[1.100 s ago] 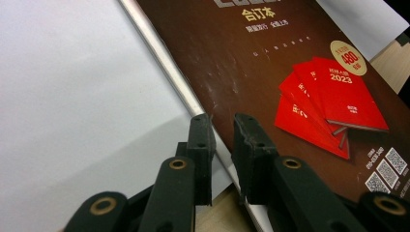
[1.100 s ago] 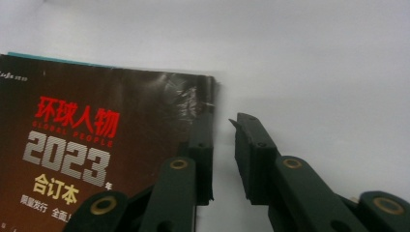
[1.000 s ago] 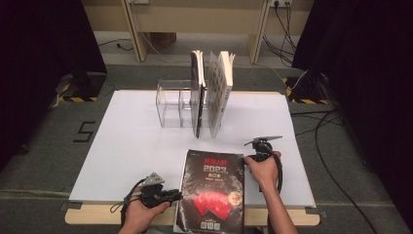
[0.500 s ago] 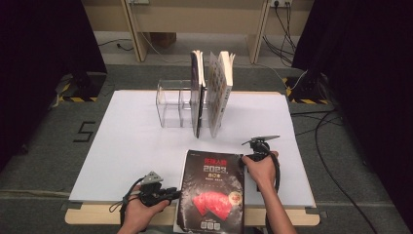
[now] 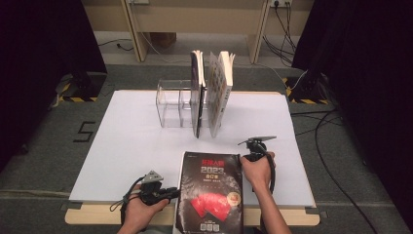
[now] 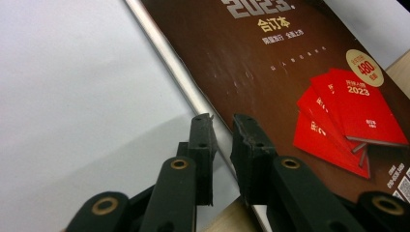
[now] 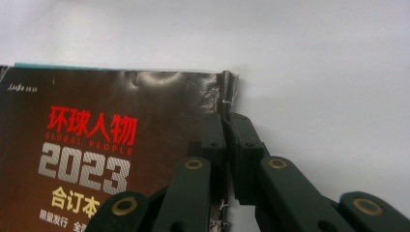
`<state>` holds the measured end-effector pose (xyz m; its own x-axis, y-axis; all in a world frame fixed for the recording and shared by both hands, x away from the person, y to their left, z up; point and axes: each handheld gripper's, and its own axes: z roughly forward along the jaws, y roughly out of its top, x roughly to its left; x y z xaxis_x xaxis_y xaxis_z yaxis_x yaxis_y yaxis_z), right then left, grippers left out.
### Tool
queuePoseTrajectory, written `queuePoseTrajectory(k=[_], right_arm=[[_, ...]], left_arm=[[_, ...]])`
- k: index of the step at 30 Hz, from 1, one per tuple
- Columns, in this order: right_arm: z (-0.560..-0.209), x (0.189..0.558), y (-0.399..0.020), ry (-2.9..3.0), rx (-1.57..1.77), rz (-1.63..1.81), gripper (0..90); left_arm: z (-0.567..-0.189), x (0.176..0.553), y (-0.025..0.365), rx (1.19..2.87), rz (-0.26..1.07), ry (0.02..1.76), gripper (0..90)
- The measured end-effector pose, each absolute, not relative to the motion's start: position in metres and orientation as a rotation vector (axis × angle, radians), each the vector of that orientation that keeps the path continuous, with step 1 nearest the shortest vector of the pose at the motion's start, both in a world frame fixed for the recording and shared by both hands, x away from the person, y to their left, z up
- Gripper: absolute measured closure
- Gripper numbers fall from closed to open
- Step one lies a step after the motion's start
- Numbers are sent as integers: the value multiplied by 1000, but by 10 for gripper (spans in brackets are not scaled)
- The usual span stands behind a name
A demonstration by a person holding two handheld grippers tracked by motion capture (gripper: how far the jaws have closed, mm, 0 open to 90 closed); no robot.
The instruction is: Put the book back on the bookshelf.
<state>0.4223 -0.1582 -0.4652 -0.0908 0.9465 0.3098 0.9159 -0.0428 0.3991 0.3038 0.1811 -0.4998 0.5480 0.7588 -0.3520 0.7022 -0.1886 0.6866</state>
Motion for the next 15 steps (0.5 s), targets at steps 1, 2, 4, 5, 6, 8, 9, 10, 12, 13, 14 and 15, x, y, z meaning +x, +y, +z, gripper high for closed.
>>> queuePoseTrajectory(k=[1, 2, 4, 5, 6, 8, 9, 10, 12, 13, 14, 15], right_arm=[[-465, 422, -157, 2117, 2094, 804, 870], [-465, 422, -157, 2117, 2094, 804, 870], [-466, 423, -154, 2098, 2101, 822, 873], [-466, 424, -153, 2091, 2111, 824, 874], [-466, 424, -153, 2091, 2111, 824, 874], [-467, 424, -151, 2085, 2101, 841, 876], [-467, 424, -149, 2083, 2099, 841, 876], [-467, 424, -148, 2077, 2106, 841, 877], [-467, 425, -144, 2082, 2089, 834, 878], [-466, 425, -142, 2080, 2094, 825, 878], [-466, 425, -142, 2080, 2094, 825, 878], [-466, 425, -140, 2079, 2083, 821, 878]], left_arm=[[-500, 304, 182, 1925, 80, 1188, 782], [-500, 304, 182, 1922, 78, 1191, 782], [-500, 304, 182, 1921, 78, 1195, 786], [-500, 304, 183, 1917, 80, 1200, 786], [-500, 304, 183, 1917, 80, 1200, 787], [-500, 305, 185, 1912, 84, 1208, 787], [-500, 305, 185, 1910, 84, 1212, 787], [-500, 305, 185, 1909, 89, 1214, 787], [-500, 305, 186, 1910, 92, 1217, 786], [-499, 305, 186, 1907, 92, 1221, 786], [-499, 305, 186, 1907, 92, 1221, 786], [-499, 305, 187, 1906, 92, 1222, 786]])
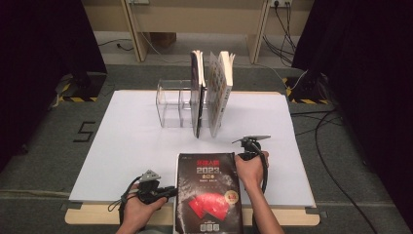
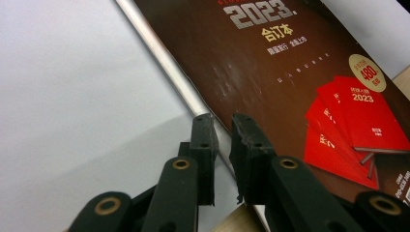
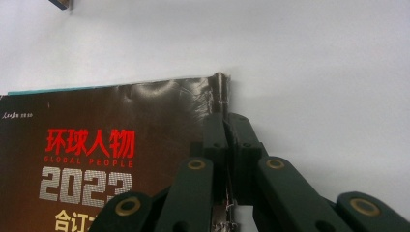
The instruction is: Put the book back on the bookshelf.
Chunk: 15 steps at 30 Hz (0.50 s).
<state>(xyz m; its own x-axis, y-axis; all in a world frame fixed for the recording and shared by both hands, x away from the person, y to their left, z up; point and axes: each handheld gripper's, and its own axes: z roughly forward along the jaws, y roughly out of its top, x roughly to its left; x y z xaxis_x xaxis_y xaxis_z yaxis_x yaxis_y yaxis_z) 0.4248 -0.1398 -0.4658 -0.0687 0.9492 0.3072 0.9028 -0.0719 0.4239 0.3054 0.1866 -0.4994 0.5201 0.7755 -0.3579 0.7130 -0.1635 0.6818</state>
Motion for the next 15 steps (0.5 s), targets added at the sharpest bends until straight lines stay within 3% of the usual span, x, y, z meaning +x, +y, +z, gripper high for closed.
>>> queuePoseTrajectory(k=[10, 15], right_arm=[[-464, 423, -128, 2107, 2018, 797, 871], [-463, 424, -125, 2162, 1983, 790, 776]], left_arm=[[-499, 307, 191, 1888, 100, 1246, 779], [-500, 308, 193, 1869, 88, 1257, 757]])
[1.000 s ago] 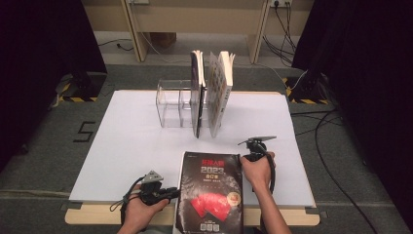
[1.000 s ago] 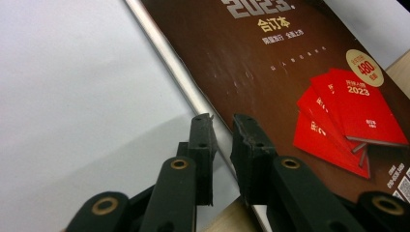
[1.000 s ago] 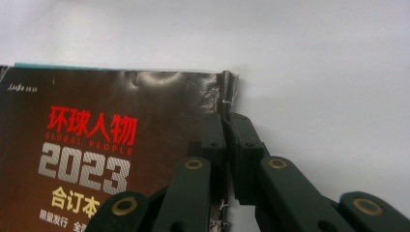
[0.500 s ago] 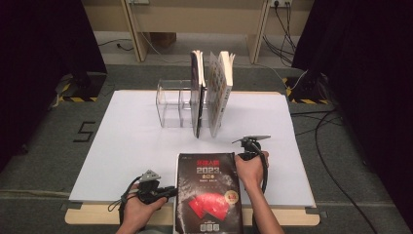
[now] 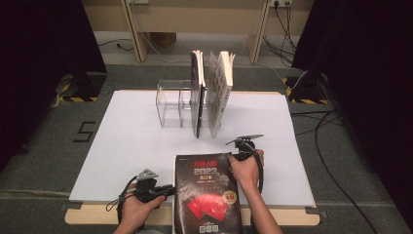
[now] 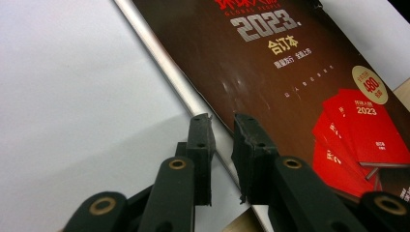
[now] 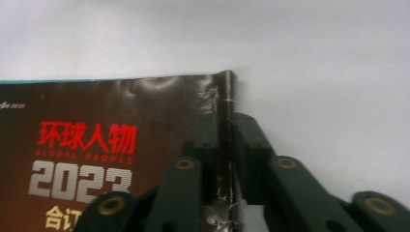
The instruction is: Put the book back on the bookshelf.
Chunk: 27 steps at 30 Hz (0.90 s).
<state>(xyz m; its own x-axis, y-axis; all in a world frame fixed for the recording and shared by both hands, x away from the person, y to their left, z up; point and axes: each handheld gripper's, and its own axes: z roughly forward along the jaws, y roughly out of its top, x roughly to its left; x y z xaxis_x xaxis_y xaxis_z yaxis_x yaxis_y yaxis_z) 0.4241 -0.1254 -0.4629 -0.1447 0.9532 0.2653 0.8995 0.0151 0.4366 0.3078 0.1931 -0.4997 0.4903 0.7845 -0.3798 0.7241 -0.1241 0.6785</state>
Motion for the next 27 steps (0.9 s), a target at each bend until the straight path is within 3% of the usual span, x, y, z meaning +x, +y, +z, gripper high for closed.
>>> queuePoseTrajectory(k=[9, 11, 27], right_arm=[[-452, 420, -148, 2160, 1945, 844, 782], [-453, 420, -154, 2166, 1932, 824, 845], [-469, 408, -148, 2262, 1925, 797, 870]], left_arm=[[-497, 313, 193, 1847, 101, 1273, 682], [-495, 318, 192, 1847, 108, 1281, 679], [-497, 328, 193, 1826, 90, 1341, 670]])
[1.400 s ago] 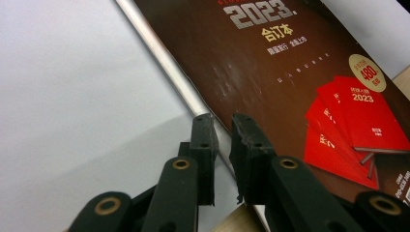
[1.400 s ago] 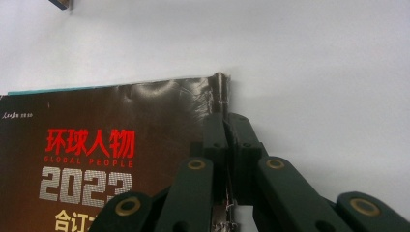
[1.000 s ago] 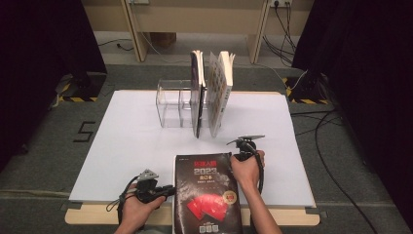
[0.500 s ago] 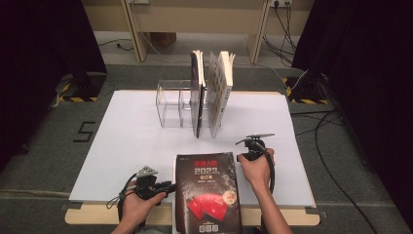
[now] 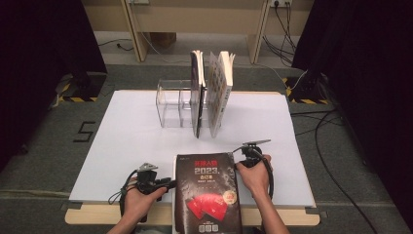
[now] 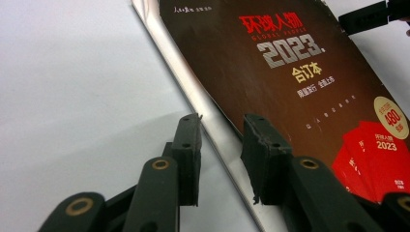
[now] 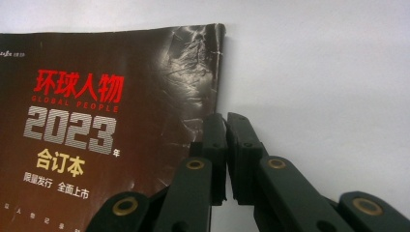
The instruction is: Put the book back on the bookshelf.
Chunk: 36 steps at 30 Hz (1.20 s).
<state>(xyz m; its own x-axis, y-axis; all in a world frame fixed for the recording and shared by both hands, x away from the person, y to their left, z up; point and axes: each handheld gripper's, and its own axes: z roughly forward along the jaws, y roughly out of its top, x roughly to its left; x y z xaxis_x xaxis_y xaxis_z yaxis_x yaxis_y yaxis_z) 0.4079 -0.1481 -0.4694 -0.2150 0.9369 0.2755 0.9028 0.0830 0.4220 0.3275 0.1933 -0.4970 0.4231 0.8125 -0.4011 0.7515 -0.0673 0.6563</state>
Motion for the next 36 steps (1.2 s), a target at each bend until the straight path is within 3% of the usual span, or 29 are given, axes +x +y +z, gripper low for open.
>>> queuePoseTrajectory(k=[22, 31, 34, 36], right_arm=[[-468, 403, -127, 2212, 1947, 748, 900], [-466, 402, -117, 2286, 2016, 877, 879], [-463, 395, -98, 2238, 1847, 781, 877], [-458, 400, -108, 2248, 1906, 813, 808]], left_arm=[[-495, 333, 196, 1859, 154, 1357, 893], [-495, 335, 197, 1846, 165, 1369, 891], [-494, 333, 199, 1844, 171, 1370, 879], [-496, 332, 201, 1828, 170, 1370, 859]])
